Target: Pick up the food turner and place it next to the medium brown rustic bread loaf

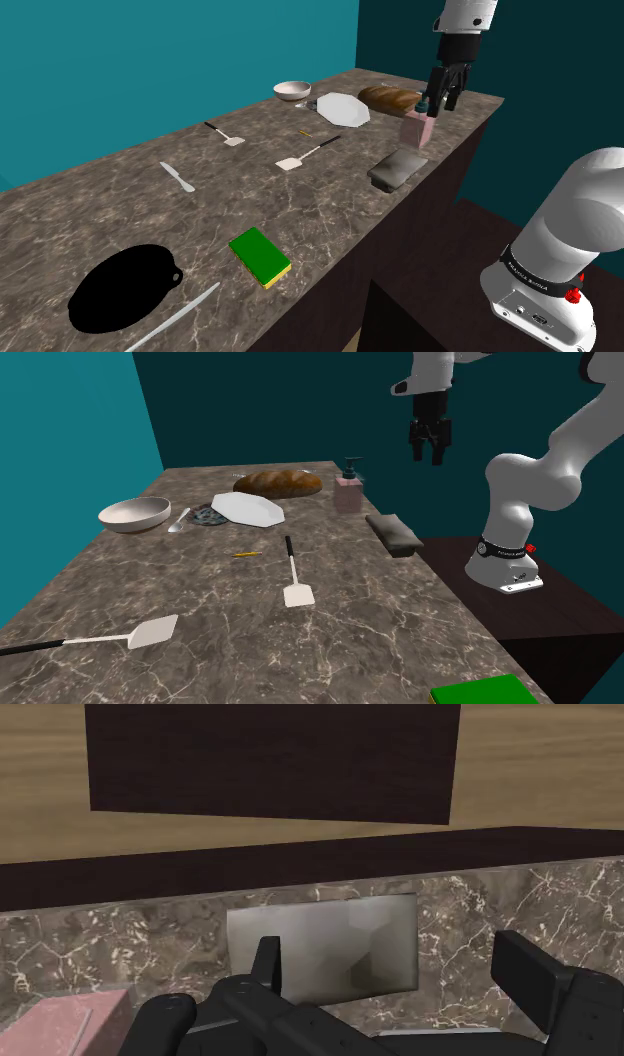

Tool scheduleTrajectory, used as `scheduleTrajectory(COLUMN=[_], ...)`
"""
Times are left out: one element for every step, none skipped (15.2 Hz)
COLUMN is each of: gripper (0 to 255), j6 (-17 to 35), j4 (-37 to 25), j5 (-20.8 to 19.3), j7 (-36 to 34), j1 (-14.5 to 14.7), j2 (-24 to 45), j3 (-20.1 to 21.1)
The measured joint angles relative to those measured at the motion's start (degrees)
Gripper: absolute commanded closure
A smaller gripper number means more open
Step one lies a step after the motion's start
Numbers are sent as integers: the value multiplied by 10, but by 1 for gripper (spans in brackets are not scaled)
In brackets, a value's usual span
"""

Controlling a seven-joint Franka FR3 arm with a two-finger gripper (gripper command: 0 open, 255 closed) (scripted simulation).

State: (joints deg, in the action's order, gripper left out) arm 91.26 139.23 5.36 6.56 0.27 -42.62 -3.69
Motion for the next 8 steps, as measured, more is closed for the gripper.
scheduleTrajectory(gripper=[0, 0, 0, 0, 0, 0, 0, 0], j6=[0, 6, 17, 28, 44, 60, 77, 90], j4=[0, 1, 4, 3, 5, 6, 8, 6], j5=[0, 5, 13, 23, 31, 39, 47, 54], j7=[0, -14, -38, -69, -99, -129, -161, -194], j1=[0, -1, -2, -3, -6, -9, -12, -14], j2=[0, 3, 7, 16, 25, 35, 45, 56], j3=[0, 7, 20, 36, 51, 66, 82, 98])
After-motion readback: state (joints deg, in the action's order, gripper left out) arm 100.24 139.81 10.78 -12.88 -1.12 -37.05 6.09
